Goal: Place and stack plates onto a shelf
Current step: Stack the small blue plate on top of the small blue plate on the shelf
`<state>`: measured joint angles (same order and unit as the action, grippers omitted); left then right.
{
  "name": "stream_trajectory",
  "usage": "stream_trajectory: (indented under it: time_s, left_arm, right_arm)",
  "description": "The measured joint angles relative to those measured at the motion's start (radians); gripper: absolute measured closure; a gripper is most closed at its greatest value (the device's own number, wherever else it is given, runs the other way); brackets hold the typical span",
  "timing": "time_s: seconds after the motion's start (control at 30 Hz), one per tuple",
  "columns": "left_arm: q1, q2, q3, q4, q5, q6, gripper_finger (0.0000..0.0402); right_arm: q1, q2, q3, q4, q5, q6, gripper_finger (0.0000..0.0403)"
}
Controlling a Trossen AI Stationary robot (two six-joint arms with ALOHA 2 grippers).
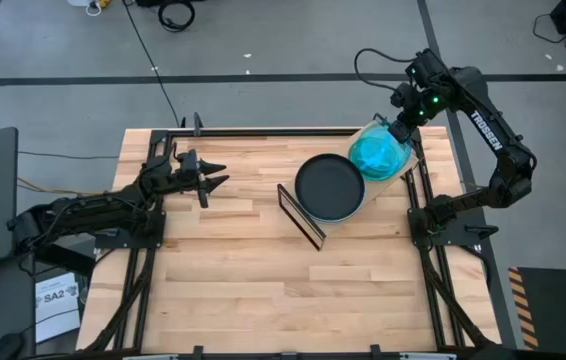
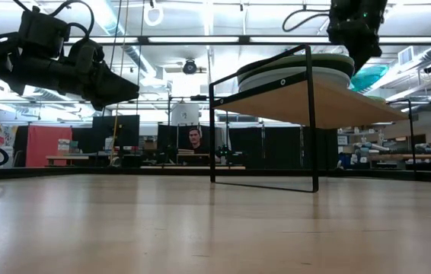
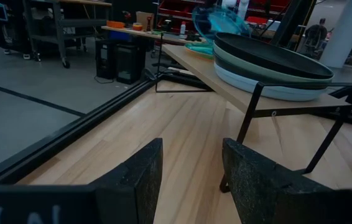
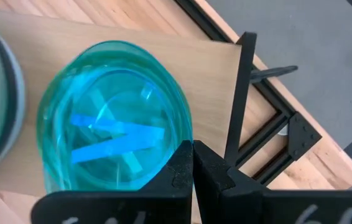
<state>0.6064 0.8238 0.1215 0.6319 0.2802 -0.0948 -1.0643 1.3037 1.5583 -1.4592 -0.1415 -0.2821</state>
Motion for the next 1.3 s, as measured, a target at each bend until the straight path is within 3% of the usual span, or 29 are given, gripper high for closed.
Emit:
stream_trajectory:
  time_s: [0.37, 0.87, 1.3]
  left_arm:
    - [0.000, 0.000, 0.000, 0.000, 0.000, 0.000, 0.0230]
    - [0.000, 0.000, 0.000, 0.000, 0.000, 0.000, 0.0230]
    - [0.000, 0.000, 0.000, 0.000, 0.000, 0.000, 0.0230]
  right_arm:
    - [-0.006, -0.012, -0.116, 0.079, 0.011, -0.001, 0.0393]
    - [-0.006, -0.011, -0.129, 0.083, 0.010, -0.001, 0.0377]
    - [-0.006, -0.011, -0.129, 0.083, 0.010, -0.001, 0.0294]
